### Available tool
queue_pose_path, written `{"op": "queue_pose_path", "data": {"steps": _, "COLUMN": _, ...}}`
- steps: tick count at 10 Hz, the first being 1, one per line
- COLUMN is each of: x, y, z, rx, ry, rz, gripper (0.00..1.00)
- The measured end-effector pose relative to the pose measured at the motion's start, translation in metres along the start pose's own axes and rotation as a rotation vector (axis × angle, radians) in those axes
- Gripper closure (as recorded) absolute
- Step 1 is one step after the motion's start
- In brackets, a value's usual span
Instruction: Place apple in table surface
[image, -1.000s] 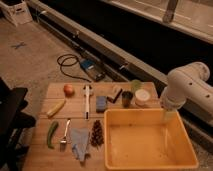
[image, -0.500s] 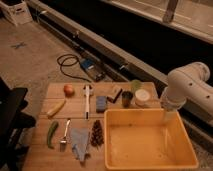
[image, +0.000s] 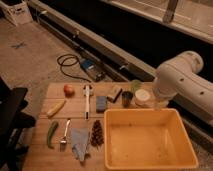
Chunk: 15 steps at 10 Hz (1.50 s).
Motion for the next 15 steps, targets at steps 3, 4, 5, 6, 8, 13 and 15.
{"op": "queue_pose_path", "data": {"steps": 3, "x": -0.075, "y": -0.030, "z": -0.009, "rx": 0.042, "ry": -0.082, "rz": -0.101, "gripper": 0.35}}
{"op": "queue_pose_path", "data": {"steps": 4, "x": -0.094, "y": -0.034, "z": -0.011, "rx": 0.050, "ry": -0.104, "rz": -0.128, "gripper": 0.35}}
{"op": "queue_pose_path", "data": {"steps": 5, "x": -0.113, "y": -0.038, "z": -0.011, "rx": 0.055, "ry": -0.123, "rz": -0.156, "gripper": 0.35}}
{"op": "queue_pose_path", "data": {"steps": 6, "x": -0.138, "y": -0.043, "z": -0.012, "rx": 0.062, "ry": -0.145, "rz": -0.190, "gripper": 0.35}}
{"op": "queue_pose_path", "data": {"steps": 8, "x": -0.134, "y": -0.042, "z": -0.012, "rx": 0.062, "ry": -0.139, "rz": -0.186, "gripper": 0.35}}
{"op": "queue_pose_path", "data": {"steps": 13, "x": -0.140, "y": -0.051, "z": -0.001, "rx": 0.078, "ry": -0.182, "rz": -0.187, "gripper": 0.35}}
{"op": "queue_pose_path", "data": {"steps": 15, "x": -0.161, "y": -0.073, "z": 0.017, "rx": 0.095, "ry": -0.241, "rz": -0.214, "gripper": 0.35}}
